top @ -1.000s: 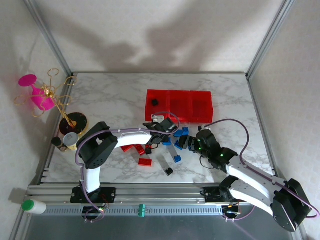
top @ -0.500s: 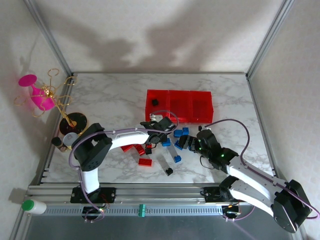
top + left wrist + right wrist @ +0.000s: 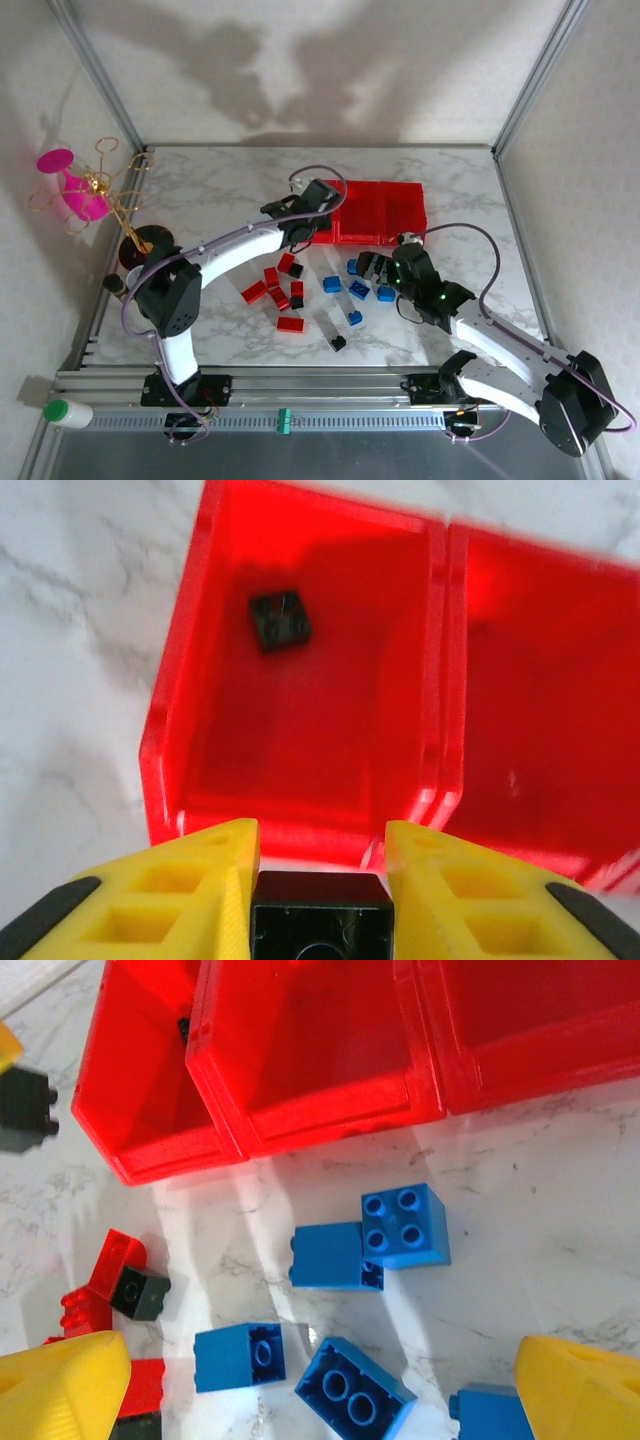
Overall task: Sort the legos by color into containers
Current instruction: Place the lego in the container.
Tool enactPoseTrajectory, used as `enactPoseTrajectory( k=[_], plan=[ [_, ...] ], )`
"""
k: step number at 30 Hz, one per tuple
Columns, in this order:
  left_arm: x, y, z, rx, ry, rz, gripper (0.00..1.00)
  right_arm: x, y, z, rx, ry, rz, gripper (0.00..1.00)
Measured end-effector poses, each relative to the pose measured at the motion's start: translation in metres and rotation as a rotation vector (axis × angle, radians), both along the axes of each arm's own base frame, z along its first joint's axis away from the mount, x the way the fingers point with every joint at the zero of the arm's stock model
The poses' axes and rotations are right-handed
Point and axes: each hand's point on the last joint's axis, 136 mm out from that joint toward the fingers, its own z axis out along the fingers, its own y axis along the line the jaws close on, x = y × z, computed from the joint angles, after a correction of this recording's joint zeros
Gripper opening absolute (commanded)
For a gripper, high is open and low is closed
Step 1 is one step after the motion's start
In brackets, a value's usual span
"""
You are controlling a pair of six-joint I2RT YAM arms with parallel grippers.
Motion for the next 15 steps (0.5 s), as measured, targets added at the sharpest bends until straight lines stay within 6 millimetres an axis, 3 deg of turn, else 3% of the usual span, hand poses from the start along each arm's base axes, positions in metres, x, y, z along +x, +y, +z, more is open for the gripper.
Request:
enactPoseTrajectory(
  k=[4, 8, 15],
  plan=[
    [0.035, -0.003, -0.005, 0.017, -0.019, 0.016, 0.36, 0.004, 0.001, 0.003, -0.011, -0.008, -0.004, 0.99],
    [0.067, -0.008, -0.030, 0.042, -0.005, 0.031, 0.36, 0.007, 0.003, 0.003, -0.021, -0.008, 0.003, 0.99],
    [0.100, -0.006, -0.065, 0.060, 0.035, 0.026, 0.45, 0.013, 0.008, 0.013, -0.015, -0.026, 0.008, 0.99]
  ],
)
